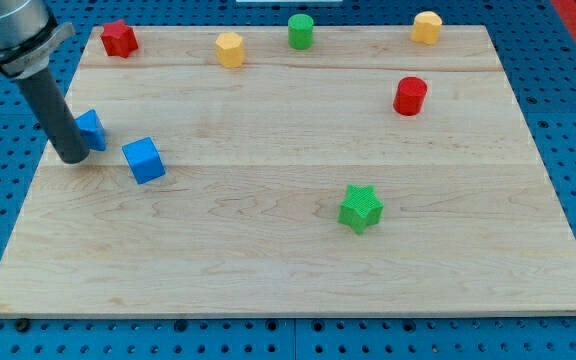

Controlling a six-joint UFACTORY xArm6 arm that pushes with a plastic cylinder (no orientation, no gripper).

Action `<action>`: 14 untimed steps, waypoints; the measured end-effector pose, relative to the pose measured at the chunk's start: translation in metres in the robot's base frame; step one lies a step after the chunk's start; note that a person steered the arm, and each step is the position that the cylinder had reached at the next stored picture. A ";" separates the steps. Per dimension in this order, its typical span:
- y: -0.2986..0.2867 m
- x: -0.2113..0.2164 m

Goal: Move red circle towards center right

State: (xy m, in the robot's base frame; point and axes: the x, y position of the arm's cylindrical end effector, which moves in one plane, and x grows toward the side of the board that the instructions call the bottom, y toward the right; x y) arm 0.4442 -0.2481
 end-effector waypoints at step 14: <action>0.422 -0.092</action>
State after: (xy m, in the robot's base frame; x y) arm 0.3521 0.1743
